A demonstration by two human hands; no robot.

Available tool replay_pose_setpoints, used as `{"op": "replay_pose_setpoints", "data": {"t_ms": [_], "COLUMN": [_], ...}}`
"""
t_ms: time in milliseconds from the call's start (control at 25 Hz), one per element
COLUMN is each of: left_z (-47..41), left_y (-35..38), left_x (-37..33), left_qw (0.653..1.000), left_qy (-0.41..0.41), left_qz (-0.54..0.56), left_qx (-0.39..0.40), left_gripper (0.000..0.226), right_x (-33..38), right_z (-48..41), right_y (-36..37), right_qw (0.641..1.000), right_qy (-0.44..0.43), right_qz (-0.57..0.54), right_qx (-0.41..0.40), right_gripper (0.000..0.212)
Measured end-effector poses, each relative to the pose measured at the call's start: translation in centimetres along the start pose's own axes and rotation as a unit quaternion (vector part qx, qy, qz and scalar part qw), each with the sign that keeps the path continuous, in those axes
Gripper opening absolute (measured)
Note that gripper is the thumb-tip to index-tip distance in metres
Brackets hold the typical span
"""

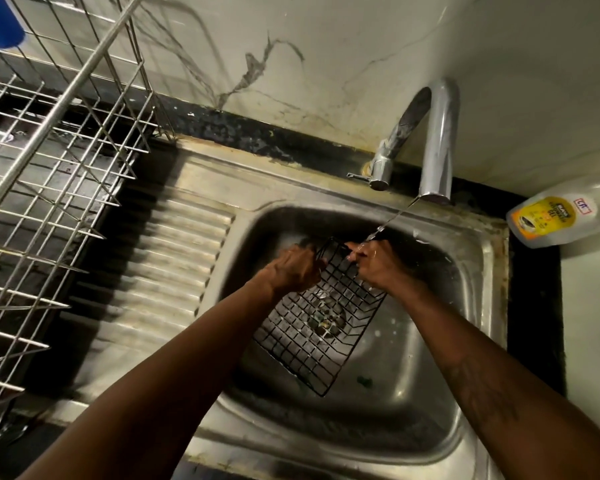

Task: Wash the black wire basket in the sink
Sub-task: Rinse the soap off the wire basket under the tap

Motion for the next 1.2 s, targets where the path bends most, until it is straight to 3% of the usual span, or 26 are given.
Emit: {"op": "replay_pose_setpoints", "data": {"t_ms": [120,240,360,560,800,920,1040,1200], "left_z": [-1.0,-1.1,-1.4,-1.1,-0.2,0.2,0.5,1.2], "left_y": [0.5,1.3,2.2,3.0,2.6,1.5,1.0,0.2], "left_x": [-1.3,-1.5,-0.1,0.3,1.4,2.4,2.6,1.8], "left_qw": [1.0,0.997,0.985,0.968,0.965,0.965,0.964,0.972], "left_qy": [0.003,-0.013,-0.076,-0.126,-0.158,-0.175,-0.179,-0.185], "left_qz": [-0.007,0.016,0.064,0.113,0.133,0.129,0.121,0.109], "left_qx": [0.01,0.077,0.144,0.184,0.16,0.145,0.155,0.097], "left_gripper": [0.018,0.018,0.028,0.019,0.023,0.023,0.023,0.026], "right_x": [0.0,0.4,-0.1,-1.2,2.2,-0.5,-1.1,0.8], "right_z": [-0.5,-0.5,-1.4,-3.7,-3.0,-2.4,-2.8,-3.2], "right_y": [-0.6,-0.4,0.9,3.0,3.4,1.4,1.2,1.6], "right_qw": [0.999,0.999,0.999,0.994,0.992,0.995,0.995,0.999], "right_qy": [-0.008,-0.029,-0.003,0.017,-0.048,-0.008,0.007,0.034], "right_qz": [-0.014,0.004,0.017,0.069,0.049,0.002,0.048,0.011], "right_qx": [0.029,0.035,0.044,0.077,0.101,0.104,0.082,0.032], "right_gripper": [0.035,0.021,0.022,0.022,0.019,0.02,0.022,0.015]}}
Point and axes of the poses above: each hand's wrist, its own z-axis away from the middle knuckle, its own y-axis out of the palm, x = y × z, the point moved 9 cm from there along -z, towards the middle knuckle, and after that the axes turned 14 degrees about x, right-handed, at the moved point
